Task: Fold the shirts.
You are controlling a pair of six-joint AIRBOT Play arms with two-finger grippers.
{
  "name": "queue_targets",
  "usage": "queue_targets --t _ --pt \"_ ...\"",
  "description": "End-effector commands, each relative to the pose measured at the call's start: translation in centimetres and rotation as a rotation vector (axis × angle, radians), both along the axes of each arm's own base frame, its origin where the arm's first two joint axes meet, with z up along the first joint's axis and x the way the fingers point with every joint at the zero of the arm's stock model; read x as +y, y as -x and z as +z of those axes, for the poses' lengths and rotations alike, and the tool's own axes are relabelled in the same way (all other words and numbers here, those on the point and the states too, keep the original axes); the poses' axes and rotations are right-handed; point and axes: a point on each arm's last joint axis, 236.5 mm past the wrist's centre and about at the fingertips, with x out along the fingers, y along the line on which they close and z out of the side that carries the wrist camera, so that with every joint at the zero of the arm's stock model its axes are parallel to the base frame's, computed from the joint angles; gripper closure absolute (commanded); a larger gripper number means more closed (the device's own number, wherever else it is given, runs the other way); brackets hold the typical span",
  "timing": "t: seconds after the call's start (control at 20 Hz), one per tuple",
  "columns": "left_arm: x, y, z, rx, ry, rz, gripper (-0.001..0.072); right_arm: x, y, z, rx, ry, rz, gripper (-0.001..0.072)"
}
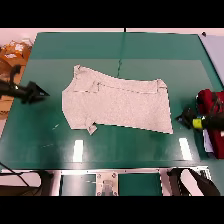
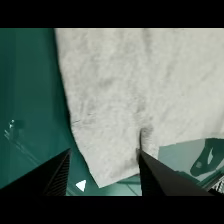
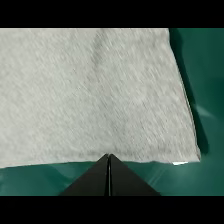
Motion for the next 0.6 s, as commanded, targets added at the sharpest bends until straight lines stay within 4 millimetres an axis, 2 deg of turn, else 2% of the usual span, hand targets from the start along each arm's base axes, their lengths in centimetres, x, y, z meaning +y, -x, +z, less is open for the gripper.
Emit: queue_targets --t 0.0,0.1,0.3,0.35,0.4,0.45,0.5,0.55 --pt "0.7 1.8 -6.0 0.09 -0.012 0.083 0.0299 1.8 3.0 -3.0 0.017 -0.034 -0.057 0.0632" --pt "-0.7 1.6 -7.9 0.113 -0.009 0.045 0.0299 2.6 3.3 -3.7 0.031 -0.076 -0.07 0.0632" --pt "-6.1 0.5 -9.5 0.105 0.04 -0.036 0.03 2.7 2.6 -3.3 0.004 -0.093 -0.093 0.0628" --pt "-7.3 0.6 -9.8 0.108 0.039 -0.065 0.03 2.6 2.5 -3.3 -0.002 -0.091 -0.099 0.0535" --pt "-8.1 0.6 -9.9 0.097 0.03 -0.089 0.0301 2.5 2.3 -3.3 -0.007 -0.087 -0.104 0.039" --pt "-8.7 0.4 -9.8 0.088 0.033 -0.1 0.0303 2.4 2.3 -3.3 -0.009 -0.085 -0.107 0.0349" --pt "-9.0 0.4 -9.4 0.079 0.043 -0.116 0.042 2.4 2.3 -3.3 0.004 -0.1 -0.134 0.0348" --pt "-9.2 0.6 -8.9 0.081 0.054 -0.142 0.0652 2.5 2.4 -3.3 0.022 -0.119 -0.157 0.0333"
